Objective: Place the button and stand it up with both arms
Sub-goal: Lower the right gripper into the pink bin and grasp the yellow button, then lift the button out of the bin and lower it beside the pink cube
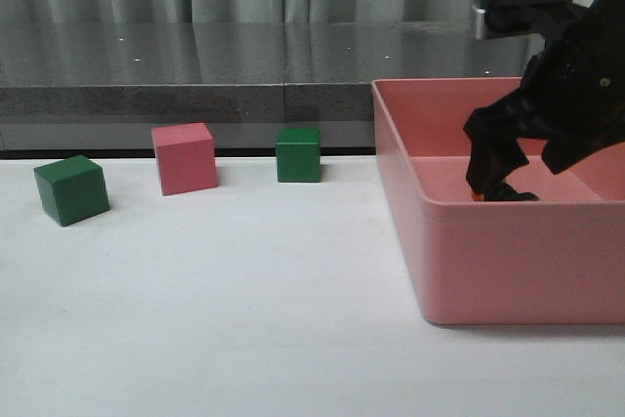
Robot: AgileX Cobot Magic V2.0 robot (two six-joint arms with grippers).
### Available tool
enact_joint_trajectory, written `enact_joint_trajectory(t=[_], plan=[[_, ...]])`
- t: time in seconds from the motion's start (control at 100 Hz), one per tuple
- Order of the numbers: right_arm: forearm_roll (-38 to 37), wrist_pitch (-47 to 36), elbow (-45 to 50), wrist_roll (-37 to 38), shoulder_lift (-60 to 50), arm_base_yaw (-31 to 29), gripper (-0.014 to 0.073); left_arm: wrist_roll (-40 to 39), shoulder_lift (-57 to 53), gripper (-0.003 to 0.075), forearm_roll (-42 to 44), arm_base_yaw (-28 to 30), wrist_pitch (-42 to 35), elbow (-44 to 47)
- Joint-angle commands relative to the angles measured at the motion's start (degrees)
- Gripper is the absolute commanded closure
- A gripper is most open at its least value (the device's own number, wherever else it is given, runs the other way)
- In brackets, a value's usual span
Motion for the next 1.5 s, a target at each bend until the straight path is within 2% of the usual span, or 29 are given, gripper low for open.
enact_joint_trajectory(t=[0.0, 0.17, 0.24, 0.31, 0.45, 0.52, 0.55, 0.69, 0.83, 1.08, 1.21, 1.38, 1.49], plan=[[-0.39, -3.77, -1.69, -1.04, -0.51, 0.07, -0.0038, -0.67, -1.66, 0.074, -0.38, 0.25, -4.62, 2.5], [-0.39, -3.08, -1.69, -1.04, 2.62, 0.07, -0.0031, -0.67, -1.66, 0.074, -0.38, 0.25, -4.62, 2.5], [-0.34, -2.26, -1.69, -0.87, 2.85, 0.07, 0.0037, -0.67, -1.66, 0.074, -0.38, 0.25, -4.62, 2.5], [-0.34, -1.34, -2.05, -0.87, 2.51, 0.07, 0.0181, -0.67, -1.66, 0.074, -0.38, 0.25, -4.62, 2.5], [-0.34, 6.06, -6.35, -0.87, 1.31, 0.07, 0.054, -0.67, -1.66, 0.074, -0.38, 0.25, -4.62, 2.5], [-0.34, 11.68, -9.94, -0.87, 0.27, 0.07, 0.0649, -0.67, -1.66, 0.074, -0.38, 0.25, -4.62, 2.5], [-0.34, 13.92, -11.55, -0.87, -0.33, 0.11, 0.067, -0.67, -1.66, 0.074, -0.38, 0.25, -4.62, 2.5], [1.02, 23.83, -20.59, -0.87, -3.16, 1.24, 0.0663, -0.67, -1.66, 0.074, -0.38, 0.25, -4.62, 2.5], [5.16, 29.54, -29.67, -1.84, -4.03, 5.09, 0.0663, -0.67, -1.66, 0.074, -0.38, 0.25, -4.62, 2.5], [15.2, 30.28, -36.56, -21.06, -1.18, 16.93, 0.0663, -0.67, -1.66, 0.074, -0.38, 0.25, -4.62, 2.5], [16.08, 30.35, -38.42, -28.37, 3.63, 21.8, 0.0663, -0.67, -1.66, 0.074, -0.38, 0.25, -4.62, 2.5], [16.02, 30.29, -40.16, -36.86, 10.64, 24.59, 0.0663, -0.67, -1.66, 0.074, -0.38, 0.25, -4.62, 2.5], [15.97, 30.17, -40.29, -38.88, 14.44, 25.1, 0.0663, -0.67, -1.66, 0.074, -0.38, 0.25, -4.62, 2.5]])
